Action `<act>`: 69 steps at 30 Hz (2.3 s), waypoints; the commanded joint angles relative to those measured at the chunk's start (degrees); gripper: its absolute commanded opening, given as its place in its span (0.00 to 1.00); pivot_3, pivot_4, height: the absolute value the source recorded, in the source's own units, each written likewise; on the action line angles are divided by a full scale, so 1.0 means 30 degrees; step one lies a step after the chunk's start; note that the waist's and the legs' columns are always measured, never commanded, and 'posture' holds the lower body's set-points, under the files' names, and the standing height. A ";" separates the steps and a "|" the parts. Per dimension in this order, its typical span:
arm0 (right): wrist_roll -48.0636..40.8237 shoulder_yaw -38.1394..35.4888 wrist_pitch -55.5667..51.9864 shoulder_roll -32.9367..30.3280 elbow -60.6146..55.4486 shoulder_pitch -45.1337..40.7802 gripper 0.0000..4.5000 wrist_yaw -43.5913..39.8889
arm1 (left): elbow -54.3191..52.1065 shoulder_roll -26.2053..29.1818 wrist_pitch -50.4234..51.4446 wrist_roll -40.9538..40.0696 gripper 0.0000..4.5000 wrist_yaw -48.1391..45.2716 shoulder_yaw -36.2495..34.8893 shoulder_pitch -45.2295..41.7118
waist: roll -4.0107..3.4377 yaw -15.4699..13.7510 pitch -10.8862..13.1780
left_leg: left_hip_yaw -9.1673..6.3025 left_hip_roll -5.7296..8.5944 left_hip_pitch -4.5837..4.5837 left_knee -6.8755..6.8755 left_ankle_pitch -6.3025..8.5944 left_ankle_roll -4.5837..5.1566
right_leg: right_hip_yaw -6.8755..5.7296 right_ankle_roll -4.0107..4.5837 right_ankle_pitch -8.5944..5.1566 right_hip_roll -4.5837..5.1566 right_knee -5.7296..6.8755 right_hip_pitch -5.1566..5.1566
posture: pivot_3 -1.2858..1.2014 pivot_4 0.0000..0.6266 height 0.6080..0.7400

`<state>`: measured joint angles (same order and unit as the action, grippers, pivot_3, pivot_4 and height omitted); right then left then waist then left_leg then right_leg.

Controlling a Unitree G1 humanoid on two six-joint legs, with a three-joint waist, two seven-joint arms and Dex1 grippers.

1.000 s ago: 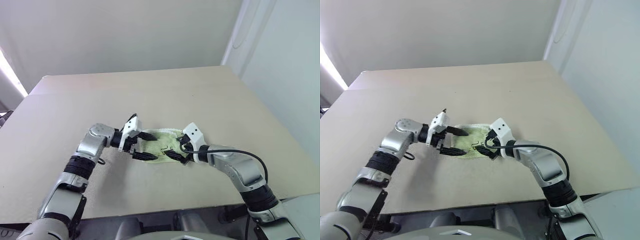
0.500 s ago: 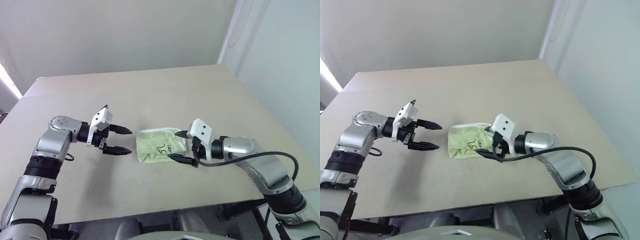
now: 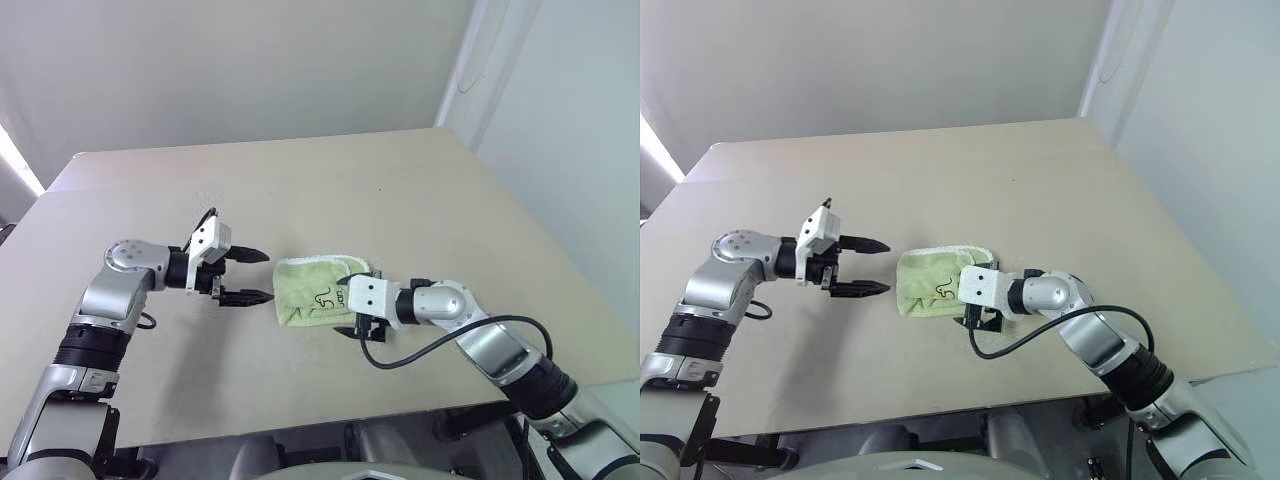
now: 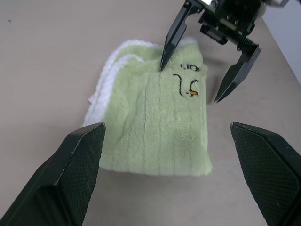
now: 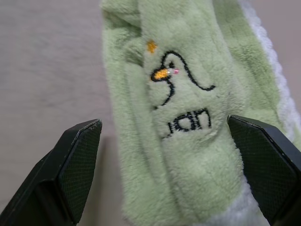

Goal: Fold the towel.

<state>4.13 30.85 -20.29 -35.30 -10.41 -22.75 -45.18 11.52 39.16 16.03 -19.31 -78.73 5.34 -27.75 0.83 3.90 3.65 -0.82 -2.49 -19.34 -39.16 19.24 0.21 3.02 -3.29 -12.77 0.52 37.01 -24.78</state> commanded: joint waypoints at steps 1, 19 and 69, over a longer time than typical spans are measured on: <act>0.0825 -0.0108 0.0848 0.0584 0.0137 -0.0344 1.00 0.0200 | -0.1758 -0.0070 0.1106 -0.0407 1.00 0.0711 -0.0173 -0.0546 | 0.0000 0.0001 0.0001 | -0.0001 0.0000 0.0000 -0.0001 0.0000 -0.0001 | 0.0001 0.0000 0.0000 -0.0001 0.0002 0.0001 | 0.52 0.00 0.79; 0.4700 0.0528 0.3986 0.0903 0.0913 0.0067 1.00 0.0359 | -0.1686 0.0220 0.1565 -0.0238 1.00 0.0753 -0.0244 -0.0744 | 0.0002 0.0023 -0.0001 | -0.0003 0.0000 0.0031 -0.0001 -0.0001 -0.0002 | 0.0001 0.0003 0.0000 -0.0004 0.0021 0.0028 | 0.52 0.00 0.79; 0.4652 -0.7611 0.3215 -0.2035 0.3862 -0.2190 0.00 0.2742 | 0.2430 -0.0989 -0.1508 0.0953 1.00 0.0337 0.0112 -0.1539 | 0.0008 0.0051 0.0001 | -0.0013 0.0010 -0.0001 0.0025 -0.0013 -0.0024 | 0.0003 0.0015 0.0005 0.0002 -0.0023 0.0022 | 0.52 0.00 0.79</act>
<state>17.91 8.47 -11.94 -41.44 1.79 -29.42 -37.44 19.06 35.92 12.55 -16.46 -77.47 6.00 -30.84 0.85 4.05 3.65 -0.84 -2.46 -19.34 -39.04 19.20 0.14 3.04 -3.25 -12.76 0.52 36.95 -24.71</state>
